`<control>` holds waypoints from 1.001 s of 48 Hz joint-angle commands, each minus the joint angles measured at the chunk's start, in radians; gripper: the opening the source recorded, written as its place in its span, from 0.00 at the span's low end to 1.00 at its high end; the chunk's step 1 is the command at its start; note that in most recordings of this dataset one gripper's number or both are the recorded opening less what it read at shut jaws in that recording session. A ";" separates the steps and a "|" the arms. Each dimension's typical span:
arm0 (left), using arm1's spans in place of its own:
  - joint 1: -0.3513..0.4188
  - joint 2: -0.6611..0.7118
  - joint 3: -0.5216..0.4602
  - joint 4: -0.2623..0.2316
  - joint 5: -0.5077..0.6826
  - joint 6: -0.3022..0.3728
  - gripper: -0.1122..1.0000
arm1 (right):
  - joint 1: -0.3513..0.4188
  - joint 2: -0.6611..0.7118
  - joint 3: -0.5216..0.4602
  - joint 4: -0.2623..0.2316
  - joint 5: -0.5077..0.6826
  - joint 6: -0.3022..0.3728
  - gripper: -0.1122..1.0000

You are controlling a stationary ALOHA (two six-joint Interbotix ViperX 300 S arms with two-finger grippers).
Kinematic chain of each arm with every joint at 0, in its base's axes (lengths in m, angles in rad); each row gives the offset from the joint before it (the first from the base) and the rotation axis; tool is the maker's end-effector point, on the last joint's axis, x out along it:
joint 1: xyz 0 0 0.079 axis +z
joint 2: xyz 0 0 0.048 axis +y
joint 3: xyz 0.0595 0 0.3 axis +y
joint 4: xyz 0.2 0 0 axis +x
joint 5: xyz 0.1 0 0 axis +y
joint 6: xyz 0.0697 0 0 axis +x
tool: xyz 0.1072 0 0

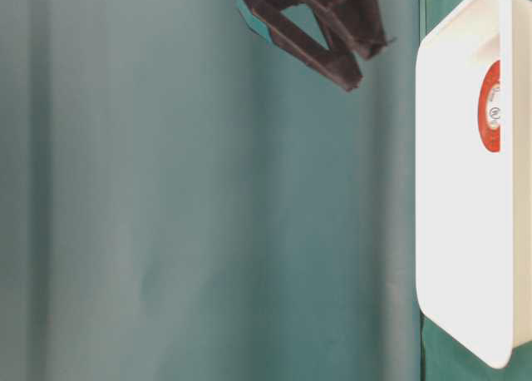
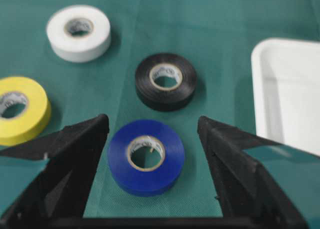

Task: Put the tape alternately from left to right into the white case.
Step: 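Withdraw the right gripper to the right side, then move the left gripper down onto the white tape roll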

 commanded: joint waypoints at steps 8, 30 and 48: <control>0.002 -0.012 -0.021 -0.002 -0.005 -0.003 0.87 | 0.003 -0.020 -0.005 -0.002 -0.026 0.002 0.75; -0.089 -0.009 -0.046 -0.002 -0.005 -0.002 0.87 | 0.003 -0.008 -0.002 -0.002 -0.023 0.002 0.75; -0.250 0.000 -0.028 -0.002 -0.009 -0.002 0.87 | 0.003 -0.008 0.002 -0.002 -0.023 -0.002 0.75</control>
